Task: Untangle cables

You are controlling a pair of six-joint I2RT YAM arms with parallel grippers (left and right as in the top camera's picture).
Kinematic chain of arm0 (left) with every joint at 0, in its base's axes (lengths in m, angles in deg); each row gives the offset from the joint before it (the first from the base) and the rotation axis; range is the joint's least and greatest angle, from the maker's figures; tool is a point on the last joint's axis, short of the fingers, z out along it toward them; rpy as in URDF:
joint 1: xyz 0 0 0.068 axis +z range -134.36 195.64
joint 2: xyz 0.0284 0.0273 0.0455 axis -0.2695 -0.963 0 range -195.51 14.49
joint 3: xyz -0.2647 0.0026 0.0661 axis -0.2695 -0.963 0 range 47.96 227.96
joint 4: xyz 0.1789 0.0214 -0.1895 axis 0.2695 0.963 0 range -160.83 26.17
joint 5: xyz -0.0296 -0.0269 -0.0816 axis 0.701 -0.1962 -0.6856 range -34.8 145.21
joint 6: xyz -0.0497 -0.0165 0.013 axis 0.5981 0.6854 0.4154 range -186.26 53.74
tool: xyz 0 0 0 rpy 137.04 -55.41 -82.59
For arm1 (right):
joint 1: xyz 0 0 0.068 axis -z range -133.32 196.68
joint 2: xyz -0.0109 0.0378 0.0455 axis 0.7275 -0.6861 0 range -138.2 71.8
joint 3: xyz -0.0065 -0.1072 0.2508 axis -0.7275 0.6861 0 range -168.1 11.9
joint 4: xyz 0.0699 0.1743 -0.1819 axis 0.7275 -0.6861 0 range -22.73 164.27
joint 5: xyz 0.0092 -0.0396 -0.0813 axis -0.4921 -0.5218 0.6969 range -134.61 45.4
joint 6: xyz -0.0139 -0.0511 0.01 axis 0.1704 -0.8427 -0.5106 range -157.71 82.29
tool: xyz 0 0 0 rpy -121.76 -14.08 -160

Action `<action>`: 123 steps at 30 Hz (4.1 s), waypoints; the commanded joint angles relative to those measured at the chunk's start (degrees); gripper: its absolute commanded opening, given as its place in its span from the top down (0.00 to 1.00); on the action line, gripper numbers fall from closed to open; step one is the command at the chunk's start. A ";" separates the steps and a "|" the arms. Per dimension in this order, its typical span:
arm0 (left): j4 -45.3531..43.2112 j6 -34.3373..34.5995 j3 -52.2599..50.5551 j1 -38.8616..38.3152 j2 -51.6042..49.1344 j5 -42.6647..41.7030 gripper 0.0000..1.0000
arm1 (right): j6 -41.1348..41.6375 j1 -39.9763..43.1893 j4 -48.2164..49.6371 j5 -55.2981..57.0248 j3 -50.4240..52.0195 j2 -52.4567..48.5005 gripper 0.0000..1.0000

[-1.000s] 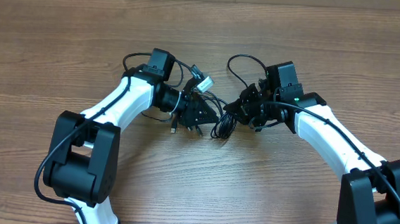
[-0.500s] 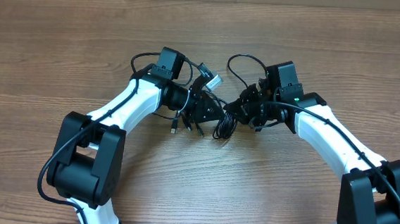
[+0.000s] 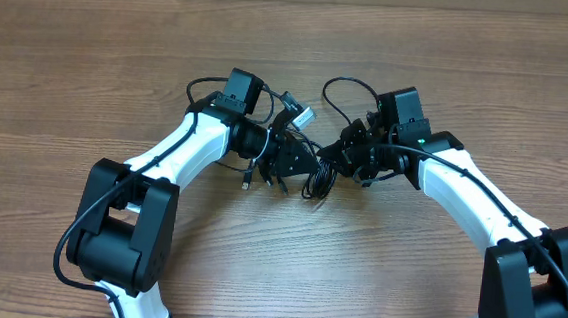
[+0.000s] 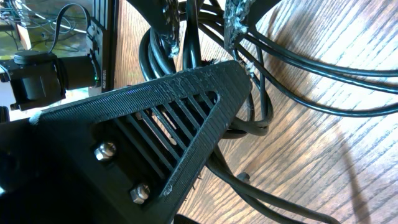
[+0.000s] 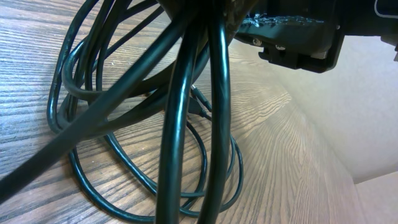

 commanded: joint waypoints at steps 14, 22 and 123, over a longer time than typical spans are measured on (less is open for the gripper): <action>1.36 0.13 -0.42 2.03 -0.39 -5.38 0.72 | -0.15 0.09 0.55 -0.70 0.24 0.28 0.93; 2.47 0.61 -0.42 0.37 -0.39 -0.76 0.75 | -0.13 0.09 0.55 -0.70 0.24 0.28 0.93; -3.41 5.73 -0.35 3.21 -6.08 0.44 0.79 | -48.74 -3.34 -2.36 1.01 0.63 0.28 0.56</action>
